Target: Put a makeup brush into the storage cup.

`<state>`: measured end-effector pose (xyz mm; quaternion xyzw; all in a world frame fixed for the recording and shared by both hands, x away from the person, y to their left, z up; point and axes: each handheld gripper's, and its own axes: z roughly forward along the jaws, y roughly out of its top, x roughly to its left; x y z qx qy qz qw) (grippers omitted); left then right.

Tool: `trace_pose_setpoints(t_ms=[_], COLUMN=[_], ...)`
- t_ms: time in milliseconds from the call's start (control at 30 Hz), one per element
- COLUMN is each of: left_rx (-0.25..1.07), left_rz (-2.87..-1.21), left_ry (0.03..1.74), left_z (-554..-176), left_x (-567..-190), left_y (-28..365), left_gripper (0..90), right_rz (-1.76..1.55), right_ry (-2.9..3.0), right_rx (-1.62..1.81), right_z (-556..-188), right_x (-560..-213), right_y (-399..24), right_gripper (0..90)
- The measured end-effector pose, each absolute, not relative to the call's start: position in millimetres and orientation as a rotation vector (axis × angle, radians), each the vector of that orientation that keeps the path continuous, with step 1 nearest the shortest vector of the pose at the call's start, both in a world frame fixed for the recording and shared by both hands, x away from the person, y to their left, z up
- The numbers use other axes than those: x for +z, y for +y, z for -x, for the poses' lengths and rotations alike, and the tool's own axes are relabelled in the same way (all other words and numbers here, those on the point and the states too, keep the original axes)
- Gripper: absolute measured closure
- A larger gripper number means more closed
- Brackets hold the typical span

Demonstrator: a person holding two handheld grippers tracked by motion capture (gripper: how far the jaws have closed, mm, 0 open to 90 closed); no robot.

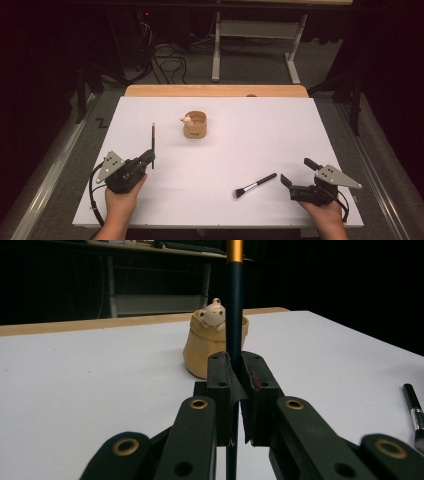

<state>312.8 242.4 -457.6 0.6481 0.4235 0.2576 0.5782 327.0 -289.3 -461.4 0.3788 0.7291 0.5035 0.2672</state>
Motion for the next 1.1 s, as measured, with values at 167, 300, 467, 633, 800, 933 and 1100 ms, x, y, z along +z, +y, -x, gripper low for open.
trace_pose_setpoints(t_ms=[167,300,467,633,800,933,1100], left_rx=[0.594,0.593,0.590,0.592,0.592,0.591,0.587], left_rz=[-1.534,-1.533,-1.527,-1.527,-1.525,-1.526,-1.525], left_ry=[0.970,0.955,0.950,0.948,0.944,0.940,0.934], left_z=[-313,-312,-311,-311,-311,-311,-311], left_x=[-457,-456,-455,-454,-454,-453,-453], left_y=[235,231,229,229,228,227,226], left_gripper=[83.9,83.9,83.9,83.9,83.9,83.9,83.9], right_rz=[-1.005,-1.005,-0.982,-0.959,-0.925,-0.904,-0.862], right_ry=[1.972,1.970,1.968,1.991,2.005,2.009,2.026], right_rx=[1.385,1.412,1.425,1.411,1.397,1.414,1.428], right_z=[-326,-326,-330,-337,-344,-349,-353], right_x=[-458,-455,-445,-437,-428,-419,-409], right_y=[-286,-282,-271,-260,-249,-236,-219], right_gripper=[0.7,0.7,0.7,0.7,0.7,1.3,1.7])
